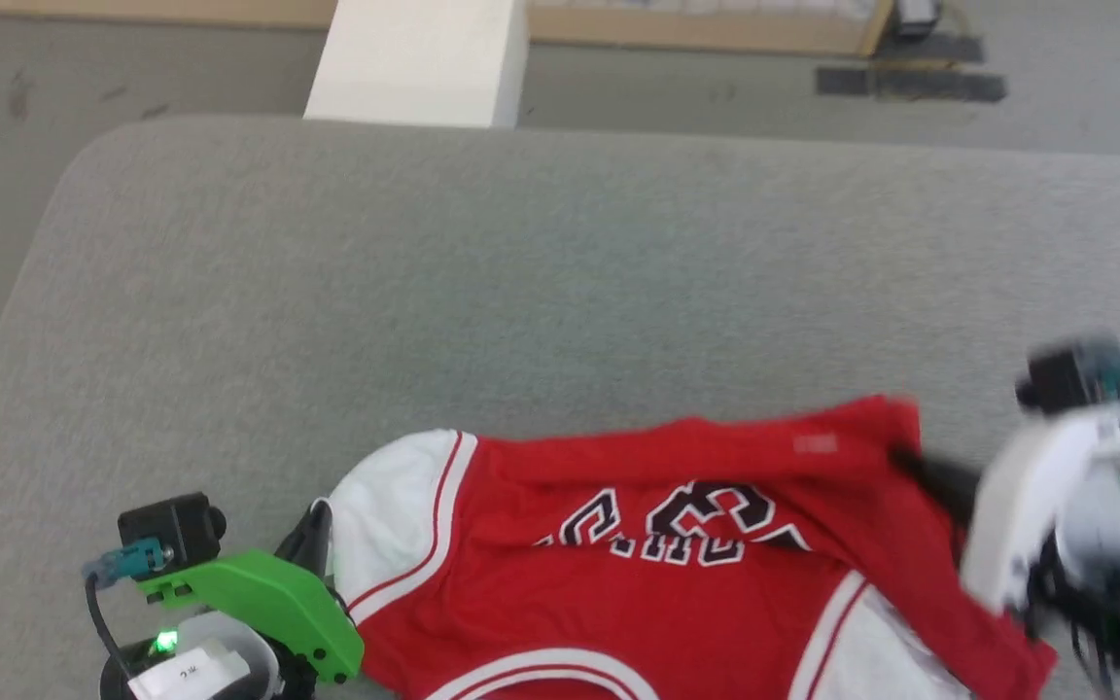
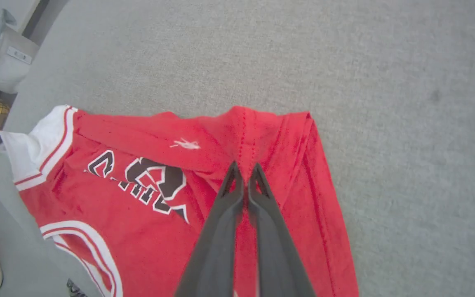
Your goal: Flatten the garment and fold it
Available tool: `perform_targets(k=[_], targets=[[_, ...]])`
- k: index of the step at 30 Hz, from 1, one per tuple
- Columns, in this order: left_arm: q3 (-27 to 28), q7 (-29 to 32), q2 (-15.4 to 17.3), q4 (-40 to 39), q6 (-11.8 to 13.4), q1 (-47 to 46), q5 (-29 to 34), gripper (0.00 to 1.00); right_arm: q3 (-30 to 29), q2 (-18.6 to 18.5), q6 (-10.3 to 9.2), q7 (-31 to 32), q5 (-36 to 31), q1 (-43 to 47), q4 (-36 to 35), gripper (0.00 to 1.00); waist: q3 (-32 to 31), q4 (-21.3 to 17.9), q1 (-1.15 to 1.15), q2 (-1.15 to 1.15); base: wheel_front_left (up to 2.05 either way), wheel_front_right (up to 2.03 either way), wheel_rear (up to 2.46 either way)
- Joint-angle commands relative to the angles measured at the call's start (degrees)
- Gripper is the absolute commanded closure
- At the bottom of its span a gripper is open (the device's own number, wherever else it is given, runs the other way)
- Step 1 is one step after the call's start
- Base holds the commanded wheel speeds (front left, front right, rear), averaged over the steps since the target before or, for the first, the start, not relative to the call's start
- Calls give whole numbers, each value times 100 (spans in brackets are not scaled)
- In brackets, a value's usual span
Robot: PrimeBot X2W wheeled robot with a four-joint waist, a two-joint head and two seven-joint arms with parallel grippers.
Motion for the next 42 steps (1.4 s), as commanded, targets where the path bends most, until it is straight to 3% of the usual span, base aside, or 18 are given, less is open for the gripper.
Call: perform_targets(k=[1,6,11,19,24,30,37,42], targets=[[8,-10,14,17,35,70,-30,100,-119,107,-8,98,85,307,-191,100,-435,-438,0,0,0,0,0],[17,-18,13,101,-14,137,-117,100,-440,610,-8,588,513,1445,-866,100,-579,-540,0,0,0,0,0],[33,-13,84,234,-282,-88,-279,100,-592,770,-8,1000,782,1461,-1101,100,-612,-635,0,0,0,0,0],[-21,197,528,1084,-1139,-2073,-334,100,-851,711,-8,1806,594,-549,-563,100,-151,-607,0,0,0,0,0],[-50,295,663,1866,-1457,-3725,-235,100,-1011,811,-8,1957,139,-2263,-48,100,429,-583,0,0,0,0,0],[54,262,727,2704,-1482,-5703,-54,100,-945,972,-8,1524,-617,-4198,734,100,1191,-652,0,0,0,0,0],[-10,106,889,3358,-1383,-7775,434,100,-951,1127,-8,450,-1379,-6136,1787,100,1941,-766,0,0,0,0,0],[-94,-321,1021,3658,-1355,-8872,844,100,-1017,1148,-8,-479,-1552,-7197,2404,100,2211,-802,0,0,0,0,0]])
